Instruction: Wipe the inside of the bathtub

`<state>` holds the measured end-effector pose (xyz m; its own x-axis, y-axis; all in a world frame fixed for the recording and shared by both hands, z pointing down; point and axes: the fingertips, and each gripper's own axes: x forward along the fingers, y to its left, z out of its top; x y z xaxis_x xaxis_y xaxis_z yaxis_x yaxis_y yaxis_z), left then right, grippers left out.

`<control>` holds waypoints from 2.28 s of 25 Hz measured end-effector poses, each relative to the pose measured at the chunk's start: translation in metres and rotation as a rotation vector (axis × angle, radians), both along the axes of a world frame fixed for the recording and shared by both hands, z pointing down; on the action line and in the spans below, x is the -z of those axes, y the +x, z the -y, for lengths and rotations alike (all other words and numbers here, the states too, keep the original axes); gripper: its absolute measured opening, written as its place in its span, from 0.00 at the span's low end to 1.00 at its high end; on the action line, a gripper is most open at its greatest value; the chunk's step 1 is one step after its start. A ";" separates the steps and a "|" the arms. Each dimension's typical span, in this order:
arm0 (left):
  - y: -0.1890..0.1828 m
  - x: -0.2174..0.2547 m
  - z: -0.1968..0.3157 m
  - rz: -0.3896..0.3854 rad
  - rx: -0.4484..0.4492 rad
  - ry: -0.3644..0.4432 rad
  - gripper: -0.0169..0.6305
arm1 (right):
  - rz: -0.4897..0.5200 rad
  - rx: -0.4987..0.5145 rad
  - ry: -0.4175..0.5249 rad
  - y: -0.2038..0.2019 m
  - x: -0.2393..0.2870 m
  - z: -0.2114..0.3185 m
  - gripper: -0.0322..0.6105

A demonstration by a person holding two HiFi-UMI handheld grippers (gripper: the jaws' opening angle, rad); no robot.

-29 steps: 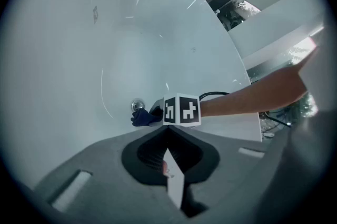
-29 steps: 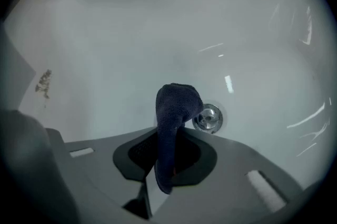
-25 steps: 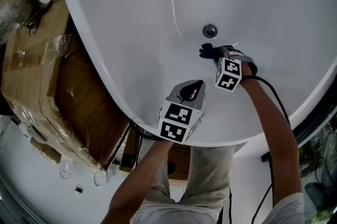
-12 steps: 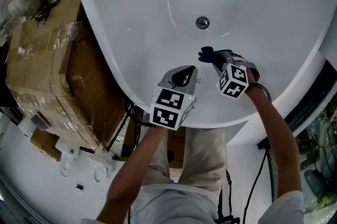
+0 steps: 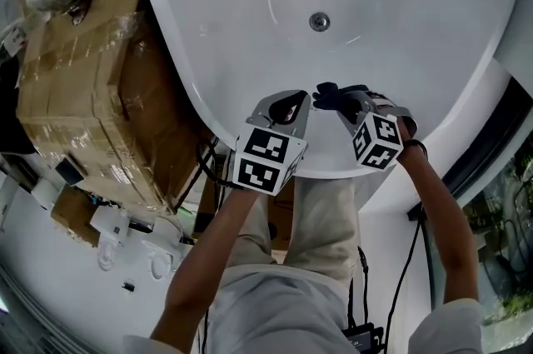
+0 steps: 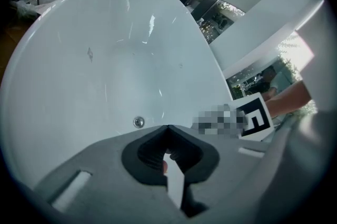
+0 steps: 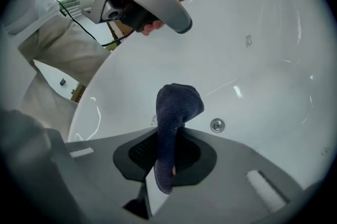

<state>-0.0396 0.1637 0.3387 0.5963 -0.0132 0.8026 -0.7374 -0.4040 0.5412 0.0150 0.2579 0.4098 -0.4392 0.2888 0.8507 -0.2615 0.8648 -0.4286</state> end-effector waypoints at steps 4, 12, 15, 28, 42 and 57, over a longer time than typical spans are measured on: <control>-0.005 0.012 0.001 -0.001 0.005 0.015 0.02 | 0.040 0.006 -0.023 -0.009 0.030 -0.015 0.13; -0.012 0.021 0.003 0.000 0.008 0.040 0.02 | 0.095 0.029 -0.058 -0.024 0.066 -0.039 0.13; -0.017 0.019 -0.001 0.008 0.003 0.037 0.02 | 0.119 0.031 -0.078 -0.034 0.077 -0.049 0.13; -0.032 0.017 -0.010 0.032 -0.011 0.042 0.02 | 0.217 0.061 -0.184 -0.083 0.108 -0.088 0.13; -0.043 0.008 -0.016 0.031 0.009 0.030 0.02 | 0.179 0.087 -0.276 -0.095 0.071 -0.115 0.13; -0.040 -0.005 -0.022 0.031 0.012 0.021 0.02 | 0.145 0.053 -0.235 -0.102 0.036 -0.102 0.13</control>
